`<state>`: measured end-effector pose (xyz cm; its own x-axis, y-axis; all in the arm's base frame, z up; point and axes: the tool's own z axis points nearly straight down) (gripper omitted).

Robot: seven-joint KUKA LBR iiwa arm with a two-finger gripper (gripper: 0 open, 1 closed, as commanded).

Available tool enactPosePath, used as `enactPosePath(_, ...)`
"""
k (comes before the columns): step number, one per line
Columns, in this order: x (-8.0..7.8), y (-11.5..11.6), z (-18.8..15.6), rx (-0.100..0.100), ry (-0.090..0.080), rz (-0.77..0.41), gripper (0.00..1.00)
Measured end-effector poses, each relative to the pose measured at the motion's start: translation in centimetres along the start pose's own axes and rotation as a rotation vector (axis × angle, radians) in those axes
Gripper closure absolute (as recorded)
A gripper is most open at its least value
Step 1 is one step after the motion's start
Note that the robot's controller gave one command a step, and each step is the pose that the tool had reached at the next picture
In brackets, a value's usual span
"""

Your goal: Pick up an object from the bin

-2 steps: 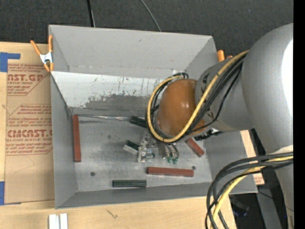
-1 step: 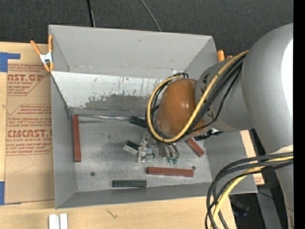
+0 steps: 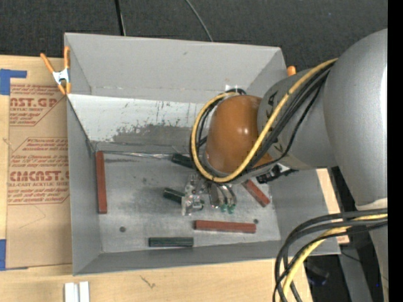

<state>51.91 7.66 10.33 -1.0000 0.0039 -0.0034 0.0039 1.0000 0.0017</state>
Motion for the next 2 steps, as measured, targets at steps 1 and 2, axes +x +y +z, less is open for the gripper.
enactPosePath(1, -0.7, 0.8, -1.9, 0.000, -0.002, -0.010, 1.00)
enactPosePath(2, -0.3, 0.6, -4.4, 0.003, 0.015, -0.025, 1.00)
